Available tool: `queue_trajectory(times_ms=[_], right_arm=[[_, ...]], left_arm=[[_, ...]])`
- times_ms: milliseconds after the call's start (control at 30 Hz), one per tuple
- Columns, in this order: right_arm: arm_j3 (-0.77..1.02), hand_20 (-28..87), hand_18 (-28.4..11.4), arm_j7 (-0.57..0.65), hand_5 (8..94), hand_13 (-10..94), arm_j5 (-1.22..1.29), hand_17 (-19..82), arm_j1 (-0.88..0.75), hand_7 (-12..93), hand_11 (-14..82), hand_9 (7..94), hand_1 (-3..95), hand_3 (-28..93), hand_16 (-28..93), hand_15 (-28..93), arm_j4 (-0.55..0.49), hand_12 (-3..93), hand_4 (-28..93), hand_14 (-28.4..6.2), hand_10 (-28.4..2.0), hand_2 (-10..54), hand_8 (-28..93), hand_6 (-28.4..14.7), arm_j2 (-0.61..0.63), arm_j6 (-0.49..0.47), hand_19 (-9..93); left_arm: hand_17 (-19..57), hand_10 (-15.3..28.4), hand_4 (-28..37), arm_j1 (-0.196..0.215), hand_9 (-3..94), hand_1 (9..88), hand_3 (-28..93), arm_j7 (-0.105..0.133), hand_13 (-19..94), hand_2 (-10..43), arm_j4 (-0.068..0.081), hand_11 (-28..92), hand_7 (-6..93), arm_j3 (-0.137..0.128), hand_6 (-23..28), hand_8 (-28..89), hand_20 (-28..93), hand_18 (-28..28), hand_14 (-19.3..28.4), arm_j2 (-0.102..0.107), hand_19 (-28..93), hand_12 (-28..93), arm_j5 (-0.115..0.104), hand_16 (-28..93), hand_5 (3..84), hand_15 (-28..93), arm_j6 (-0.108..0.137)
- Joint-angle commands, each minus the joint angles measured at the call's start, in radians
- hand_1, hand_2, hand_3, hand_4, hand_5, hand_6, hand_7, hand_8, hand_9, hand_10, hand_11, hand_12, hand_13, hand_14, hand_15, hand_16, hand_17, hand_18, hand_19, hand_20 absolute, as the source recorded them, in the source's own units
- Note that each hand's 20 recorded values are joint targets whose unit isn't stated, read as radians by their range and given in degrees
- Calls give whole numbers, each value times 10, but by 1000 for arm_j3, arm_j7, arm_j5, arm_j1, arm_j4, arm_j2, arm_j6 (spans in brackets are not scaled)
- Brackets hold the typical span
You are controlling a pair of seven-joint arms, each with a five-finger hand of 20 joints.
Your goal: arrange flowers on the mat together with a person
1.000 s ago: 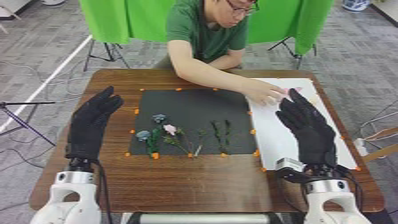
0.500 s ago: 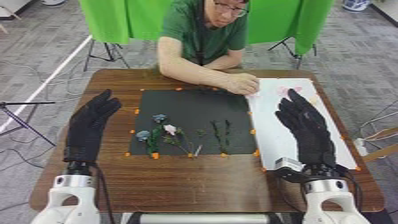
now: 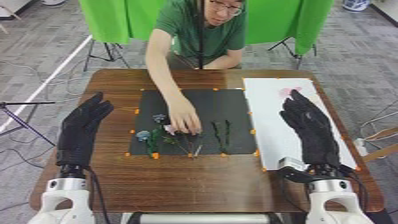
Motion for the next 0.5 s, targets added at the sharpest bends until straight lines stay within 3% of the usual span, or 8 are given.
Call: queue_trajectory(times_ms=[33,500], right_arm=[[29,252,-132,-12,373,262,-2,126,-13,113,32,369,170,763,166,58,-11,112,-177,-134,-146,-95,-94,-8,-4,12,93],[44,266,-132,-13,378,264,-27,136,-3,111,32,367,171,765,160,59,-2,113,-180,-111,-146,-95,-93,-9,2,17,113]], left_arm=[[45,130,-235,13,438,251,646,-9,342,-13,0,144,129,-2,36,-61,153,92,157,-10,12,142,-3,23,436,112,11],[41,130,-233,16,437,253,644,-9,341,-16,1,144,129,-7,34,-61,153,98,156,-9,13,143,-11,25,435,110,5]])
